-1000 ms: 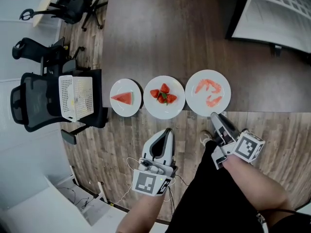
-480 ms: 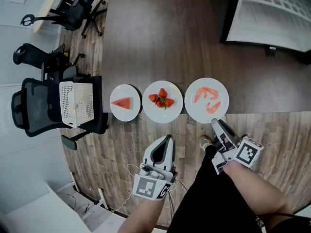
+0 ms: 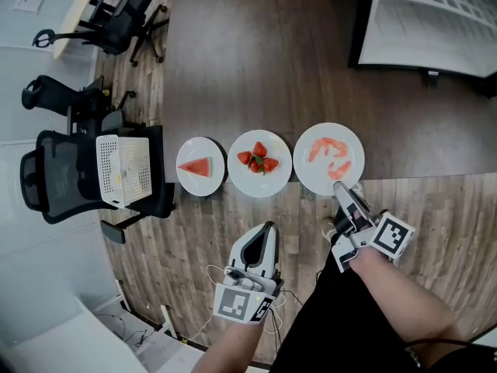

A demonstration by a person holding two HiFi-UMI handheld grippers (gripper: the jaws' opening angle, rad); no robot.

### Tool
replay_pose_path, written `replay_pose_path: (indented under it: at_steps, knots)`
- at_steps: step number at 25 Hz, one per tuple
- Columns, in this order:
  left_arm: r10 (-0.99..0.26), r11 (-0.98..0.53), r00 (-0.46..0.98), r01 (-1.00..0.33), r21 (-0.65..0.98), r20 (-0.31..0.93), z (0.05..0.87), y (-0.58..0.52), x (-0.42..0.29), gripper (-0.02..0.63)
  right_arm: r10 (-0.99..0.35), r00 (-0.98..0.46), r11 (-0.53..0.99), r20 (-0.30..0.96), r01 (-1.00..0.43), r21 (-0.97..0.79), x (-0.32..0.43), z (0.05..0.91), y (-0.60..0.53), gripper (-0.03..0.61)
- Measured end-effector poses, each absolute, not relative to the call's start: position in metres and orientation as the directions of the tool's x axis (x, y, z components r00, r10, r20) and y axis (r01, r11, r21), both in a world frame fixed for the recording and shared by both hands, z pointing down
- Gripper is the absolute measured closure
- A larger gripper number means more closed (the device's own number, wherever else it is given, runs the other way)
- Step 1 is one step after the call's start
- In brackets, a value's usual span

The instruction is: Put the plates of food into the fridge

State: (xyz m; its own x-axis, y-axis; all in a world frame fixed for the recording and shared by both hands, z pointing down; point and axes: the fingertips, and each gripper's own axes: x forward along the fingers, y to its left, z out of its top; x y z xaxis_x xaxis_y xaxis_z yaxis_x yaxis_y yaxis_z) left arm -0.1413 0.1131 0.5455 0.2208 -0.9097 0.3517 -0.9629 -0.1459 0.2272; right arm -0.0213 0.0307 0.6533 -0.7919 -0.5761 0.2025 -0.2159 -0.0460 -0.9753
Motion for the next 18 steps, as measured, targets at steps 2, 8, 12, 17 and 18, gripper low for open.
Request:
replay_pose_path:
  at_steps: [2,8,12,17,18]
  knots:
    - [-0.908,-0.147,0.222,-0.963,0.226,0.356,0.547,0.114,-0.142,0.611,-0.587,-0.783,-0.063,0.204,-0.207,-0.976,-0.021,0.655,0.030,0.535]
    - [-0.907,-0.155,0.226,-0.963,0.219,0.355,0.546,0.111,-0.143,0.611,-0.592,-0.779,-0.075,0.207,-0.202,-0.977,-0.018,0.653,0.033,0.557]
    - [-0.911,-0.159,0.228,-0.963,0.218,0.345,0.542,0.107,-0.143,0.611,-0.591,-0.780,-0.093,0.207,-0.188,-0.978,-0.016,0.650,0.036,0.558]
    - [-0.916,-0.152,0.222,-0.963,0.222,0.335,0.538,0.105,-0.145,0.611,-0.586,-0.784,-0.116,0.202,-0.166,-0.979,-0.016,0.647,0.040,0.558]
    - [-0.917,-0.146,0.218,-0.962,0.229,0.334,0.537,0.105,-0.146,0.611,-0.584,-0.786,-0.118,0.202,-0.164,-0.979,-0.017,0.646,0.040,0.558]
